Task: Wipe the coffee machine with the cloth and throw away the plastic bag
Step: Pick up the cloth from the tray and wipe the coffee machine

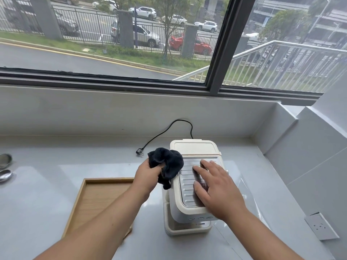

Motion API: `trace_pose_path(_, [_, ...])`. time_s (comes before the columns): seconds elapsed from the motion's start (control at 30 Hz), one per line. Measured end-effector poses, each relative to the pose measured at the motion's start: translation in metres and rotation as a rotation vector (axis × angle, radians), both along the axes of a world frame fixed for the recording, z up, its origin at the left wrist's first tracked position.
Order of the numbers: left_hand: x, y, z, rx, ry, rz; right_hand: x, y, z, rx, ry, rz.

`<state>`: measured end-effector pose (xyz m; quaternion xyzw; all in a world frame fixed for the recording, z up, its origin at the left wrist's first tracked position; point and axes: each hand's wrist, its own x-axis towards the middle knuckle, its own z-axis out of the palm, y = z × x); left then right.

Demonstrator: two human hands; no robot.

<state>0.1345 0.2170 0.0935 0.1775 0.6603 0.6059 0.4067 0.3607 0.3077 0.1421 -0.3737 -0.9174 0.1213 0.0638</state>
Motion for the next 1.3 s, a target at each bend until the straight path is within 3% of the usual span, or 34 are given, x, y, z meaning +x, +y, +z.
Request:
trace_pose_path(0.13, [-0.012,0.012,-0.006,-0.034,-0.035,0.071,0.001,0.000,0.002,-0.005,-0.016,0.001])
trace_pose_path(0.33, [-0.019,0.047,-0.001,-0.062,0.061,0.155,-0.001,0.002,0.003,0.002,-0.046,0.000])
trace_pose_path(0.57, [-0.021,0.057,-0.020,-0.054,0.134,0.126,-0.002,0.002,0.003,-0.008,-0.064,0.002])
trace_pose_path(0.8, [-0.022,0.060,-0.040,-0.184,0.230,0.097,-0.003,0.003,0.003,-0.002,-0.067,0.004])
trace_pose_path(1.3, [-0.002,0.049,-0.107,-0.296,0.115,0.042,-0.003,0.004,0.006,-0.018,-0.080,0.007])
